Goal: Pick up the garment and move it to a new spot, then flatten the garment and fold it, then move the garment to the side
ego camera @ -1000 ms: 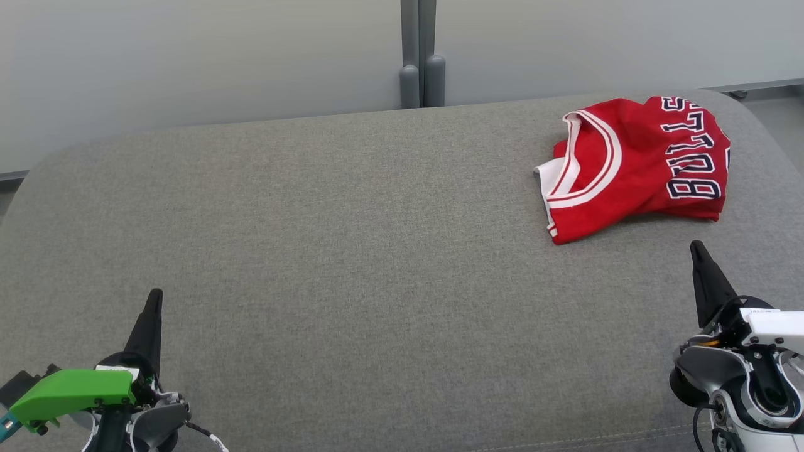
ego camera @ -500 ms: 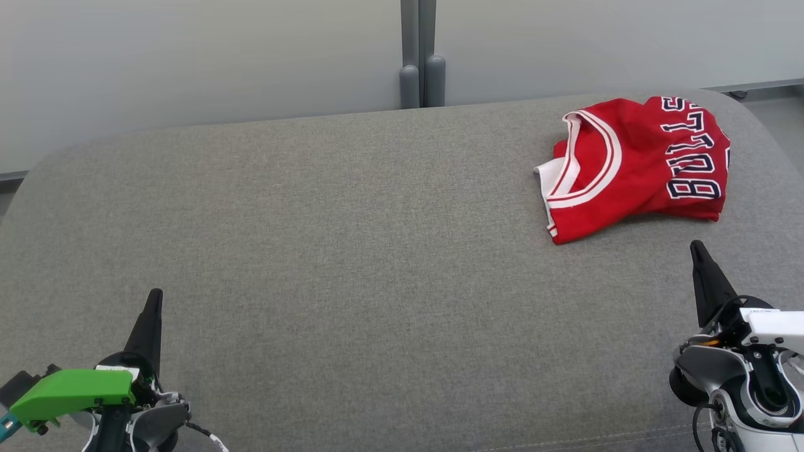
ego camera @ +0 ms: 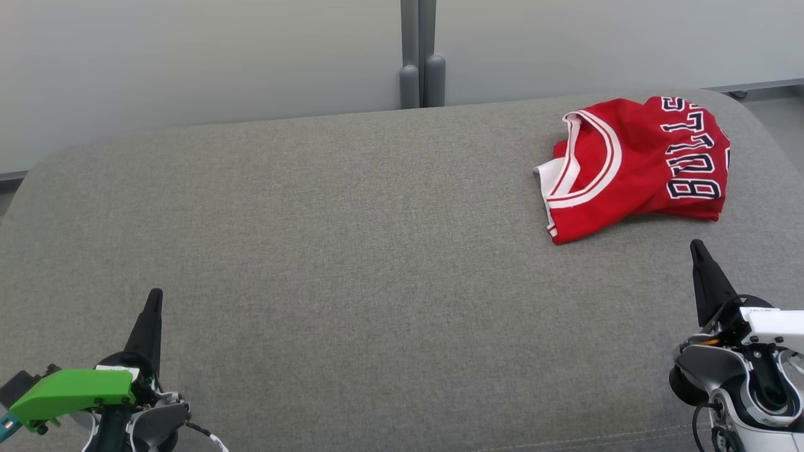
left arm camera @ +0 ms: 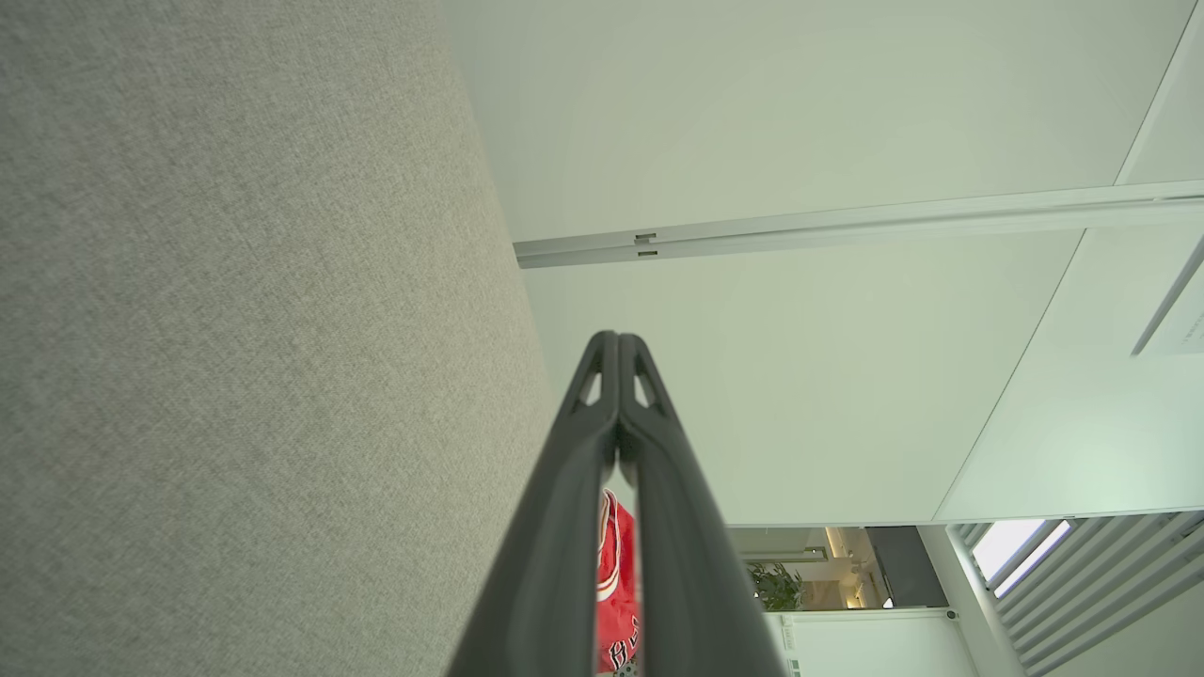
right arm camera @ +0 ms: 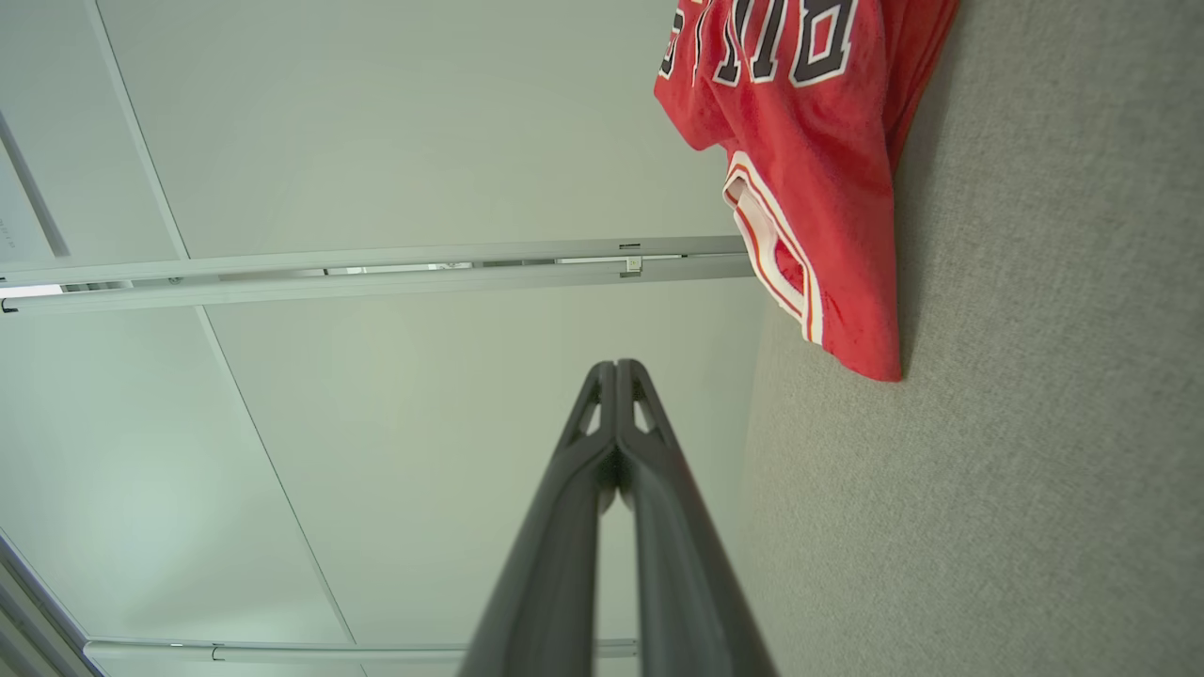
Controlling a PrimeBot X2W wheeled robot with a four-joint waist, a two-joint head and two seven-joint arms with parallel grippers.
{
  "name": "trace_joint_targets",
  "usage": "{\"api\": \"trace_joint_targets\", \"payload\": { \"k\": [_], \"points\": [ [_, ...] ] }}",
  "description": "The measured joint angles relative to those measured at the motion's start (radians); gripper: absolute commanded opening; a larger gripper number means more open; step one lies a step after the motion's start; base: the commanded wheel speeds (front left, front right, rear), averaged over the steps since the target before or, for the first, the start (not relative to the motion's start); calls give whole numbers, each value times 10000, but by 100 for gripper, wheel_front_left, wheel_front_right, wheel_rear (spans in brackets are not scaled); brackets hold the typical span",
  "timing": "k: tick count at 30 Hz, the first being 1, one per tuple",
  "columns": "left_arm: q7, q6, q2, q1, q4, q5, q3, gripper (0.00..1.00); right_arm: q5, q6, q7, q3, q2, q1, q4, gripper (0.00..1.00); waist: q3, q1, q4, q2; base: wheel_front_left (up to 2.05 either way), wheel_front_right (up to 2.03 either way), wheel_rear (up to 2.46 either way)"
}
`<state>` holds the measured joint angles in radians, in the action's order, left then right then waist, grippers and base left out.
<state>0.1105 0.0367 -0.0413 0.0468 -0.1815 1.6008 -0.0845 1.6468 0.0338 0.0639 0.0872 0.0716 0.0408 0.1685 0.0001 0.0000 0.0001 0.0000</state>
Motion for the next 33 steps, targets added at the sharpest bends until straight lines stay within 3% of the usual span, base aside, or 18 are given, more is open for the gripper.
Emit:
{"api": "trace_joint_targets", "payload": {
  "k": [33],
  "points": [
    [0,0,0,0,6,2,0,0,0,12,2,10,-4,105,25,0,-1,0,-1,0,0,0,0]
  ]
}}
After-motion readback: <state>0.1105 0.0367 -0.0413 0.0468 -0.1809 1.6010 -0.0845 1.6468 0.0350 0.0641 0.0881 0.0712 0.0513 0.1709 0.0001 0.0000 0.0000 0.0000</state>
